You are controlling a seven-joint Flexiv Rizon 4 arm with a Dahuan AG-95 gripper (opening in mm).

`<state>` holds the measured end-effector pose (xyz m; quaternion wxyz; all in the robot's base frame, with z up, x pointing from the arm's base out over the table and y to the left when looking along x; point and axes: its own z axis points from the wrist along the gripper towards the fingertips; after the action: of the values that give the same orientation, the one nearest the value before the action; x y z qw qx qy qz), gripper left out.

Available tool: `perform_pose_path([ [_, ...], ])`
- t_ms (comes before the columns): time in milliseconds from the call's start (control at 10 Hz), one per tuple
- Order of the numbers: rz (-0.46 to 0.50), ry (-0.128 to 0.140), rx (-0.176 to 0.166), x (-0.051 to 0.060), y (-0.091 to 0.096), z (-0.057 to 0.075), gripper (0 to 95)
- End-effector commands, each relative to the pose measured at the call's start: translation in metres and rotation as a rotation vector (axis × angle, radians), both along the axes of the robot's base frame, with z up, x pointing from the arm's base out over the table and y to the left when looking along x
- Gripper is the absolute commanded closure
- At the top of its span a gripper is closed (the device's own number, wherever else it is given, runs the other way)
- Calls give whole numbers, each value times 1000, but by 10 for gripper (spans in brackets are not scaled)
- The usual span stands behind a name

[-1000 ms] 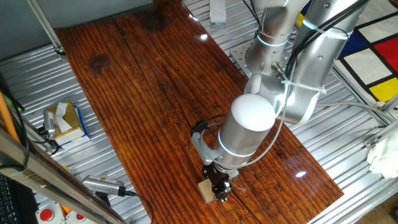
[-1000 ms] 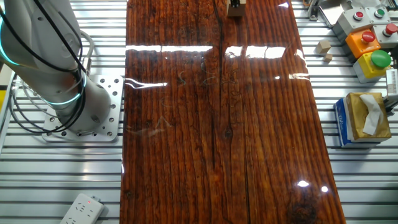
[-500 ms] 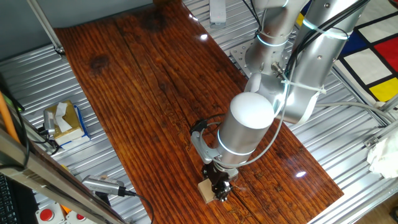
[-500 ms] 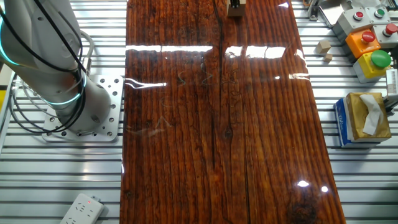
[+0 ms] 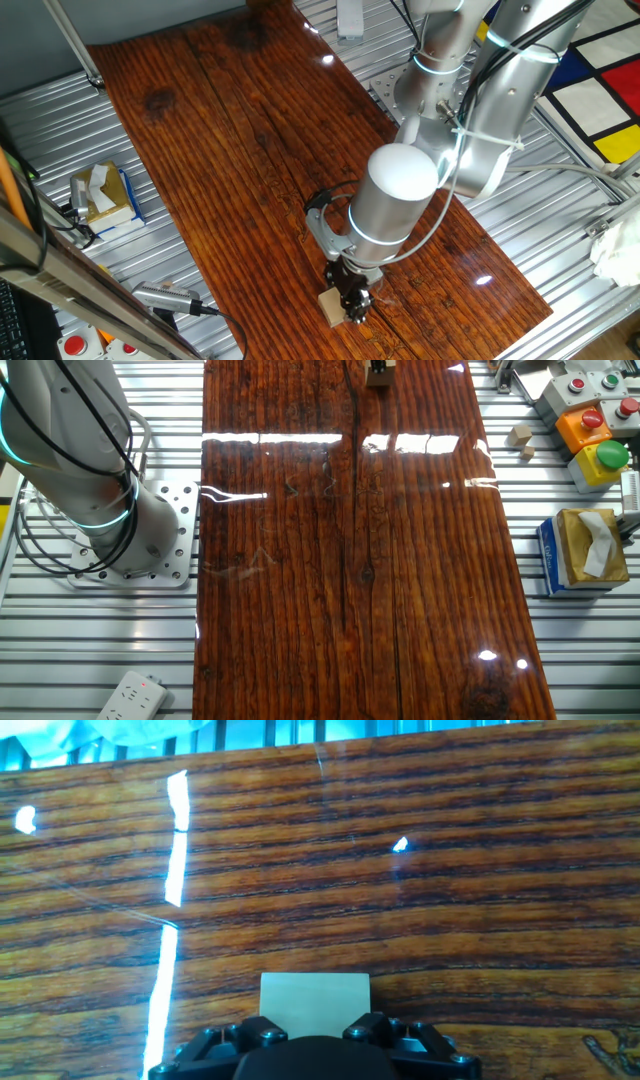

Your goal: Pick up the small block on the left and move it to the right

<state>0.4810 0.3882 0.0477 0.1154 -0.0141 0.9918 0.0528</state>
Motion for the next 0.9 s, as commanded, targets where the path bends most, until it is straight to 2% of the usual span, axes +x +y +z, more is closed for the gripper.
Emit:
perform_pose_path([
  [100, 5, -5, 6, 0, 0, 0, 190],
  [500, 12, -7, 6, 0, 0, 0, 190],
  [700, 13, 2, -28, 1, -1, 3, 190],
  [900, 5, 16, -45, 2, -3, 12, 190],
])
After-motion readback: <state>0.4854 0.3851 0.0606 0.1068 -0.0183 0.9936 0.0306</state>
